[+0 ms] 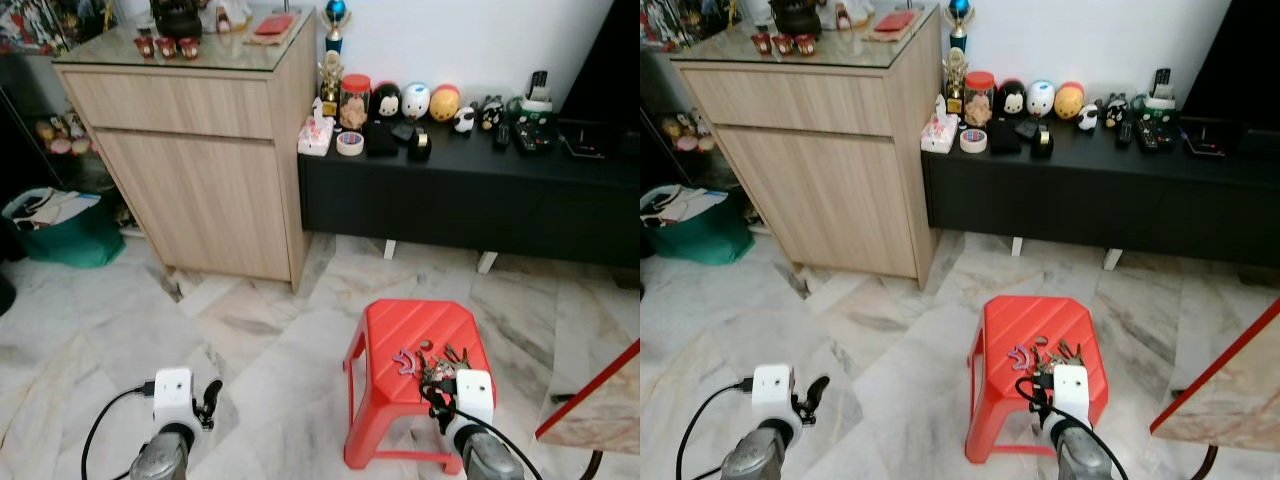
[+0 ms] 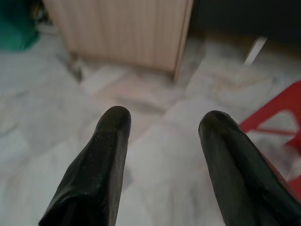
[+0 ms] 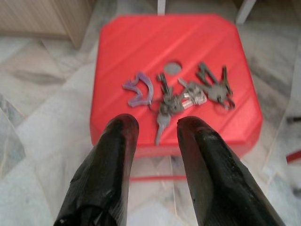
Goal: Hang keys on a hook
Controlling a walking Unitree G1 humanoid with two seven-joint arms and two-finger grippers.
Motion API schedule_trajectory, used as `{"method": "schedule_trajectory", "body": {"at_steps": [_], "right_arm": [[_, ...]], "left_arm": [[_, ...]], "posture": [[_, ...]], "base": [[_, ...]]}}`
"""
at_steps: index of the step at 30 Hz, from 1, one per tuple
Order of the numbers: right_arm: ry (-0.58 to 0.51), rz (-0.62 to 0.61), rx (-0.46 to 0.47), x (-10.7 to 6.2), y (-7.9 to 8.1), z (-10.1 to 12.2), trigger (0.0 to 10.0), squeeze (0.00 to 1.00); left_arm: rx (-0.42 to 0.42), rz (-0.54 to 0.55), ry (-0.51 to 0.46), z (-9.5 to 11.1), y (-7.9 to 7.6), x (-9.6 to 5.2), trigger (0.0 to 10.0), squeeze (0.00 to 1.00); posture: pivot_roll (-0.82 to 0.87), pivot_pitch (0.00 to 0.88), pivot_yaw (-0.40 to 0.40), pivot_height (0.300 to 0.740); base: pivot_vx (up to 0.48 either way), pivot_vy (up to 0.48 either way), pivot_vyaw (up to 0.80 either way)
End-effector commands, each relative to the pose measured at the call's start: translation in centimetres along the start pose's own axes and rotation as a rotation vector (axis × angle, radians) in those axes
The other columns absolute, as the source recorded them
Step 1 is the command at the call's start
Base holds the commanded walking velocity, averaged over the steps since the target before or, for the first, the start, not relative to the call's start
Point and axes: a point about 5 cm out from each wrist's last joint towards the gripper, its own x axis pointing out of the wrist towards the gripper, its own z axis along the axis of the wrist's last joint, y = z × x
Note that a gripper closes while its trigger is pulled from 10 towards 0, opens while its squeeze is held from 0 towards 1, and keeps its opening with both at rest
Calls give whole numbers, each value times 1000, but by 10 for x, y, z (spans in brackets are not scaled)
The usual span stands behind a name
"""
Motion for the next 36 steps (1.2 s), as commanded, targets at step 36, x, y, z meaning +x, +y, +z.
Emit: {"method": "schedule_trajectory", "body": {"at_steps": [36], "right_arm": [[76, -71, 67, -7, -5, -19, 10000, 0]], "left_arm": [[-30, -27, -29, 0, -7, -3, 10000, 0]], "posture": [[-49, 14, -59, 740]], "base": [[193, 0, -71]]}}
